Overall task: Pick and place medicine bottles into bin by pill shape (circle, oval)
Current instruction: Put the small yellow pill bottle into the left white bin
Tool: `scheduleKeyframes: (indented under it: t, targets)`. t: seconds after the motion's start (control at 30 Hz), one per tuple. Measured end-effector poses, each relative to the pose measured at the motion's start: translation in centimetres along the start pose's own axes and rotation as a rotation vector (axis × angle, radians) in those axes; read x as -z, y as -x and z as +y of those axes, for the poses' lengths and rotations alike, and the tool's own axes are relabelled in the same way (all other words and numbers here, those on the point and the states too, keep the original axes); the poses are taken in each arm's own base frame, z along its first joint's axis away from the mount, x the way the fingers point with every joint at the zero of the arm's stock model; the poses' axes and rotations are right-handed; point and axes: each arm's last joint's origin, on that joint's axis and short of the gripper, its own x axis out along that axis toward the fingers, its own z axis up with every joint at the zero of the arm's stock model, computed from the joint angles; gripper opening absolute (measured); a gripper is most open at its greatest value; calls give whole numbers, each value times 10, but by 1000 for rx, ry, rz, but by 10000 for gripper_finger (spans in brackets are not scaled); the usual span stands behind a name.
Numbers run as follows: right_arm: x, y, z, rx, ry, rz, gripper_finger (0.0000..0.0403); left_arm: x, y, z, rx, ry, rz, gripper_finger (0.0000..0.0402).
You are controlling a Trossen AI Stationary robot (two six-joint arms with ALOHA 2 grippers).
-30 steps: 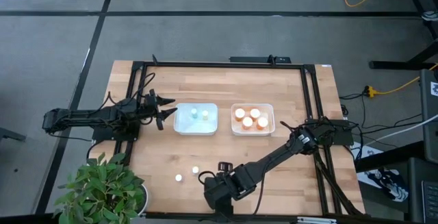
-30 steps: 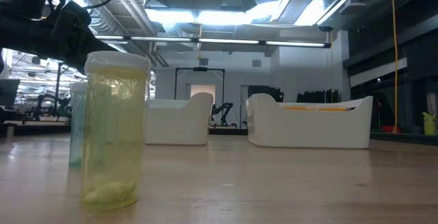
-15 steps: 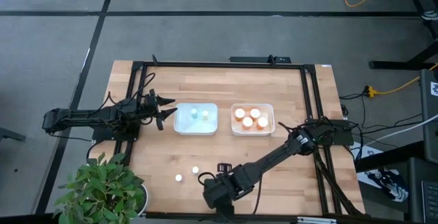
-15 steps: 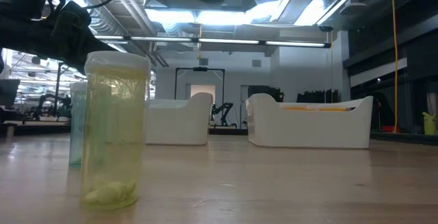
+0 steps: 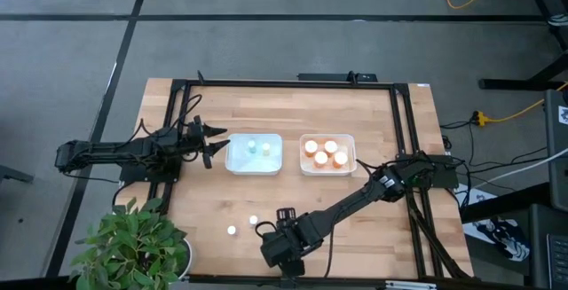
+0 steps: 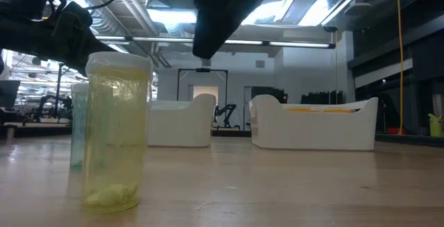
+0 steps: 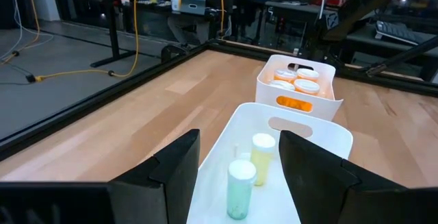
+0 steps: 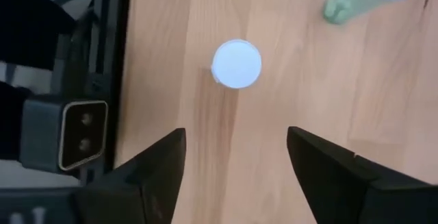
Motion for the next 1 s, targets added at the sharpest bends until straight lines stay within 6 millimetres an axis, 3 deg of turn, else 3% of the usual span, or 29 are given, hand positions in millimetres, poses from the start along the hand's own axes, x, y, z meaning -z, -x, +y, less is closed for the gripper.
scheduleKeyframes:
  t: [0.33, 1.0]
  targets:
    - [-5, -25, -17, 23, 67, 30, 245, 0, 0, 0, 0, 0, 0, 194]
    - [-19, -27, -13, -58, 188, -99, 245, 0, 0, 0, 0, 0, 1, 194]
